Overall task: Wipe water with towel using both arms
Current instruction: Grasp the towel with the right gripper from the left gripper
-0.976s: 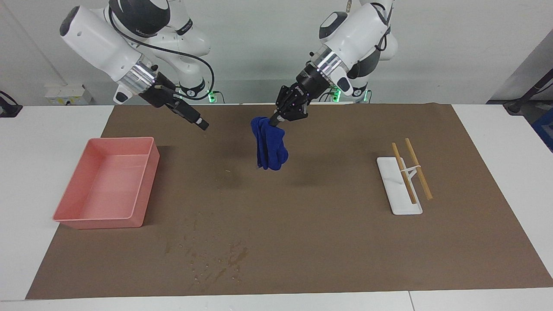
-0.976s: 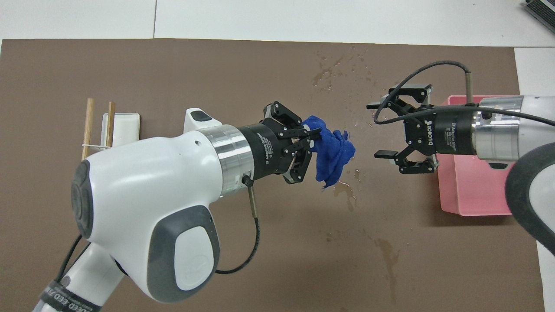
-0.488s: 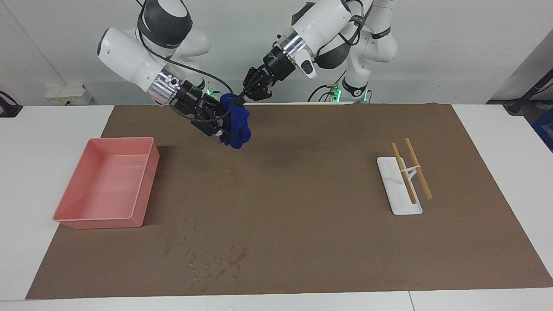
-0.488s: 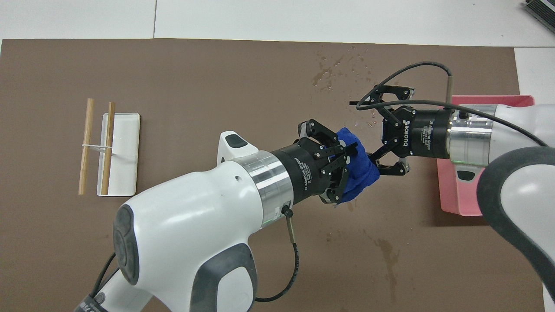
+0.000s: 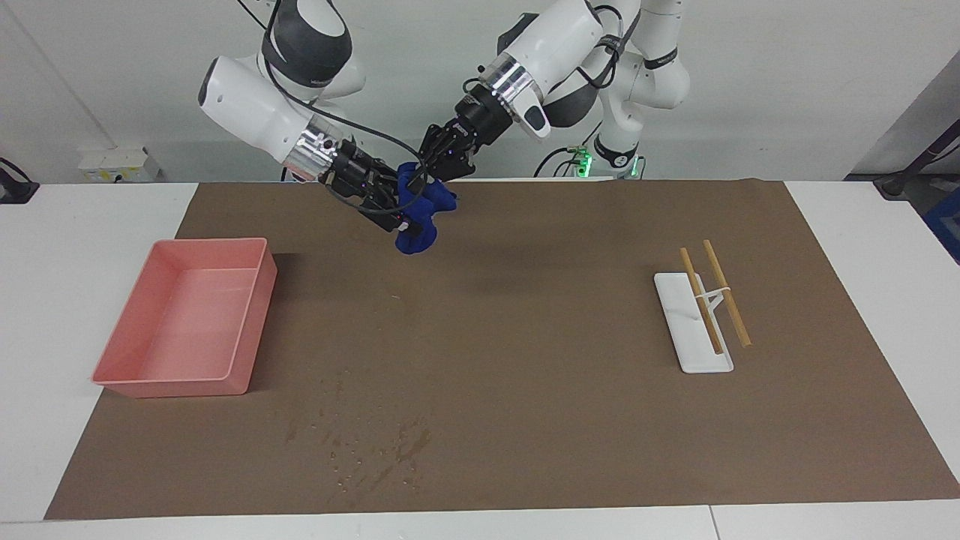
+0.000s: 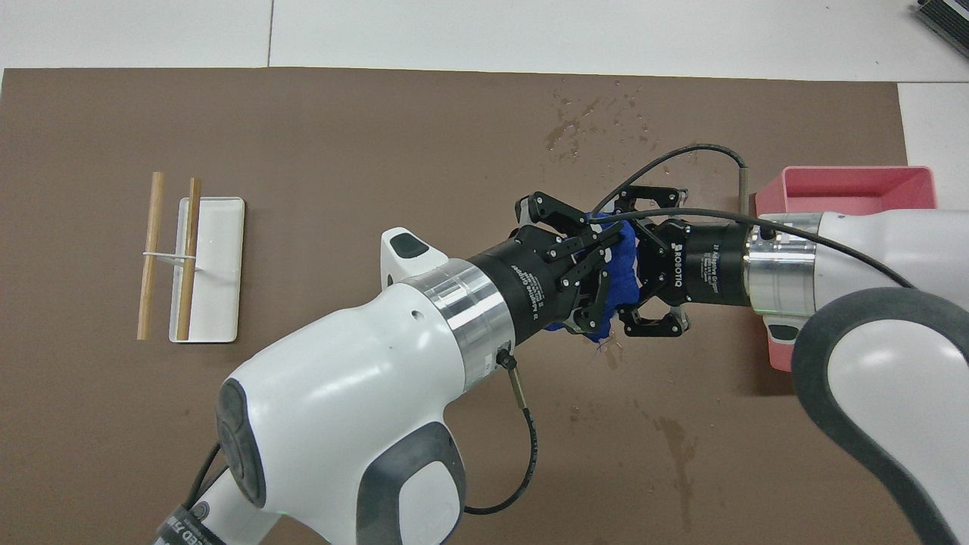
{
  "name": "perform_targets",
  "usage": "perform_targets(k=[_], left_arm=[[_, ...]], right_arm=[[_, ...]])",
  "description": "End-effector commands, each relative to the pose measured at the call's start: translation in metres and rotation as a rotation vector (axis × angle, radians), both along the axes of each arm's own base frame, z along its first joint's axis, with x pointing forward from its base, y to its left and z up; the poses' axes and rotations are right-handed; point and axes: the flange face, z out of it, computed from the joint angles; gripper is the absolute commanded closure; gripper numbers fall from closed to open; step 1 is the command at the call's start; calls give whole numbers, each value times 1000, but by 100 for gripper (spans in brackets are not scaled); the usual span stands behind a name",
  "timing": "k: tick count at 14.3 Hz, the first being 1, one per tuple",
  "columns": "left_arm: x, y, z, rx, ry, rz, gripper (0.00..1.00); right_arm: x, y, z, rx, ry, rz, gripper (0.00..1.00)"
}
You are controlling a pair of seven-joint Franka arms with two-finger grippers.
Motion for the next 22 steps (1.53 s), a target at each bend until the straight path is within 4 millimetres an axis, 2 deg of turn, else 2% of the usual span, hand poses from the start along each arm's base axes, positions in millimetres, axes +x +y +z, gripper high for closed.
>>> perform_targets(k=[1, 2, 5, 6, 15, 16, 17, 20, 22], left_arm=[[-9, 0, -3, -9, -8, 9, 100], [-10, 0, -6, -2, -7, 9, 100], [-11, 1, -8, 5, -11, 3, 100], [-11, 0, -9, 11, -13, -5, 100], [-11, 0, -8, 24, -36, -20, 100], [-10, 0, -6, 32, -60, -34, 86], [-8, 0, -5, 41, -77, -43, 1], [1, 6, 0, 109, -127, -94, 0], [13, 14, 1, 320, -210, -207, 0]], right_arm=[[-10, 0, 3, 18, -7, -4, 0], [-10, 3, 2, 17, -11, 0, 5], [-9, 2, 3, 12, -37, 20, 73], [-9, 3, 4, 13, -40, 26, 100], [-12, 6, 4, -33, -166, 190, 100], [-13, 6, 2, -52, -170, 206, 100], [-13, 6, 1, -75, -179, 228, 100], [-17, 6, -3, -145, -238, 345, 100], [-22, 1, -11, -284, -313, 535, 100]])
